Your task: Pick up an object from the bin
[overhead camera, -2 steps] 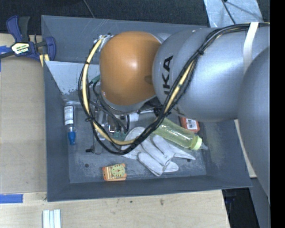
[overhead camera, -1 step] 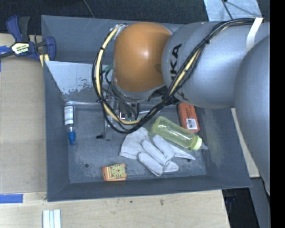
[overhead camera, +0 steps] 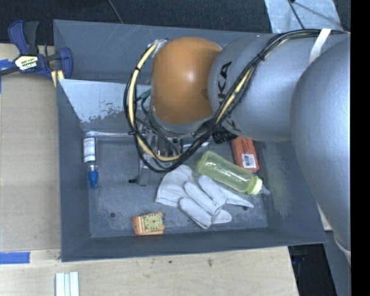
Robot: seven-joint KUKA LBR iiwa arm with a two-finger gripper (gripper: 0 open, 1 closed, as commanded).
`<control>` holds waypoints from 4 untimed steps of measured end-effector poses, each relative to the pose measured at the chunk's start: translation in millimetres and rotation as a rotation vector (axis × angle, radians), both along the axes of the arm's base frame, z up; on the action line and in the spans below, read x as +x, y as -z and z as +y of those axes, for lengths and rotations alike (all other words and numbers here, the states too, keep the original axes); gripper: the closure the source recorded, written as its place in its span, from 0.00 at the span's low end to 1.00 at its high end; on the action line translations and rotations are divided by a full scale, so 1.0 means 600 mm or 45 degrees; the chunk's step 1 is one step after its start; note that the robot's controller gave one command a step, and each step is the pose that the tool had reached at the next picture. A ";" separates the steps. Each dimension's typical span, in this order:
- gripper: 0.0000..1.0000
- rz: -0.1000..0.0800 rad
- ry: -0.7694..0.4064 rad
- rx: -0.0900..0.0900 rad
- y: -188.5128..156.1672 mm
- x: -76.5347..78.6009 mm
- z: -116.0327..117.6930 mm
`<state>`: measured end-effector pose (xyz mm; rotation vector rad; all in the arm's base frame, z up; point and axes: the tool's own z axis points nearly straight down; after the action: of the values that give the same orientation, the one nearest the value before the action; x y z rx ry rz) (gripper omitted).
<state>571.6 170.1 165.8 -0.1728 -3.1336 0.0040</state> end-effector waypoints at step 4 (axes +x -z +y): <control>0.00 -0.008 0.133 0.006 0.132 0.031 -0.167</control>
Offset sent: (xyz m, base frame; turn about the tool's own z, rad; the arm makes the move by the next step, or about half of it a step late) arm 0.0113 -0.0799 -0.0445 -0.0648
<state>590.4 70.2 86.4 -0.3363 -3.1264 -0.0036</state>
